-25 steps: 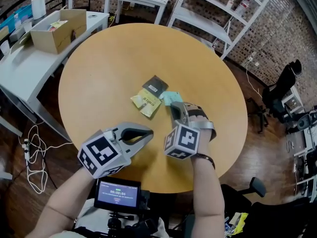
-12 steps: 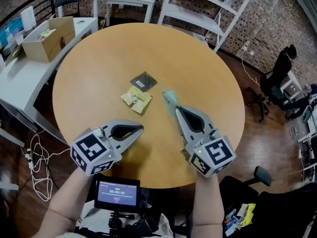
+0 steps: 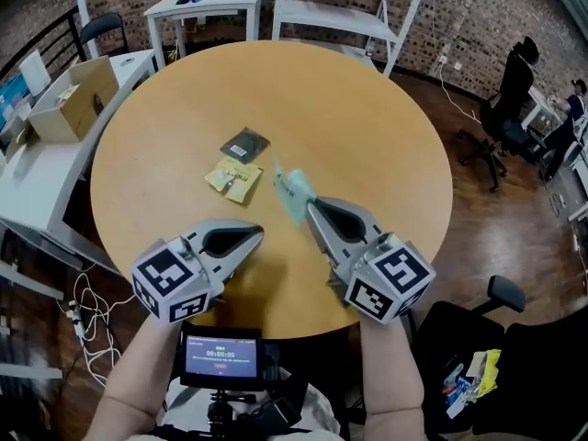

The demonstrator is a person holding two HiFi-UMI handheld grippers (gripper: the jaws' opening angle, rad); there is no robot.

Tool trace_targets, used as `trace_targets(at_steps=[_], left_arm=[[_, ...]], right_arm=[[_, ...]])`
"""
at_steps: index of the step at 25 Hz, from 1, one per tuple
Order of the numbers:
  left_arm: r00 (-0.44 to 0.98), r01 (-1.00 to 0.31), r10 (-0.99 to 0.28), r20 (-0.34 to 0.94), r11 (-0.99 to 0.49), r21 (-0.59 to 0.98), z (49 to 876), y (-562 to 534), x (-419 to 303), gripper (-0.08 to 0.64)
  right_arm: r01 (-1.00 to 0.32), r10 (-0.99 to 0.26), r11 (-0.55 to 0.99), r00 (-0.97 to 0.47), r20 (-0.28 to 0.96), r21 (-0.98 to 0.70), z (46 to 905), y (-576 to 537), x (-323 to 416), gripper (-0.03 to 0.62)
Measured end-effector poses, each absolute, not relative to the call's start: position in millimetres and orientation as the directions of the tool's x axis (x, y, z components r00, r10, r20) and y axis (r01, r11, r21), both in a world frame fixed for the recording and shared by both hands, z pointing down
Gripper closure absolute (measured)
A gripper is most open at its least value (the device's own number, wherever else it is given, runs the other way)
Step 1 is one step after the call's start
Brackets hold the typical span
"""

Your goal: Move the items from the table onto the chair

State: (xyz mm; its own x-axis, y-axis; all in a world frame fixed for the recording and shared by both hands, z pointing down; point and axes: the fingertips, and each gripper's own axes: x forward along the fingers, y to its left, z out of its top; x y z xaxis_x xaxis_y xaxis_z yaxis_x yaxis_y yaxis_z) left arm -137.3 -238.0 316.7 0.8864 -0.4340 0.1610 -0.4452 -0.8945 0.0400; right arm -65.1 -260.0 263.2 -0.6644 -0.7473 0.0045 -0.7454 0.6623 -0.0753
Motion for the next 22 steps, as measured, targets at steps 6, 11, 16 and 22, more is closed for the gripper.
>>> trace_targets(at_steps=[6, 11, 16, 22], left_arm=[[0.912, -0.388, -0.376, 0.165, -0.921, 0.044, 313.2, -231.7, -102.0, 0.551], [0.922, -0.358, -0.347, 0.171, -0.933, 0.042, 312.6, -224.8, -65.5, 0.551], [0.941, -0.303, -0.292, 0.170, -0.952, 0.044, 310.5, -212.1, -26.9, 0.551], [0.964, -0.210, -0.200, 0.176, -0.977, 0.044, 311.5, -186.8, 27.1, 0.551]], right_arm=[[-0.777, -0.779, 0.626, -0.627, -0.007, -0.069, 261.6, -247.0, -33.5, 0.586], [-0.804, -0.807, 0.590, -0.589, -0.032, -0.072, 257.9, -230.8, 8.5, 0.586], [-0.842, -0.845, 0.534, -0.532, -0.047, -0.076, 256.0, -212.2, 47.2, 0.586], [-0.888, -0.891, 0.453, -0.449, -0.060, -0.083, 256.1, -182.0, 100.5, 0.586]])
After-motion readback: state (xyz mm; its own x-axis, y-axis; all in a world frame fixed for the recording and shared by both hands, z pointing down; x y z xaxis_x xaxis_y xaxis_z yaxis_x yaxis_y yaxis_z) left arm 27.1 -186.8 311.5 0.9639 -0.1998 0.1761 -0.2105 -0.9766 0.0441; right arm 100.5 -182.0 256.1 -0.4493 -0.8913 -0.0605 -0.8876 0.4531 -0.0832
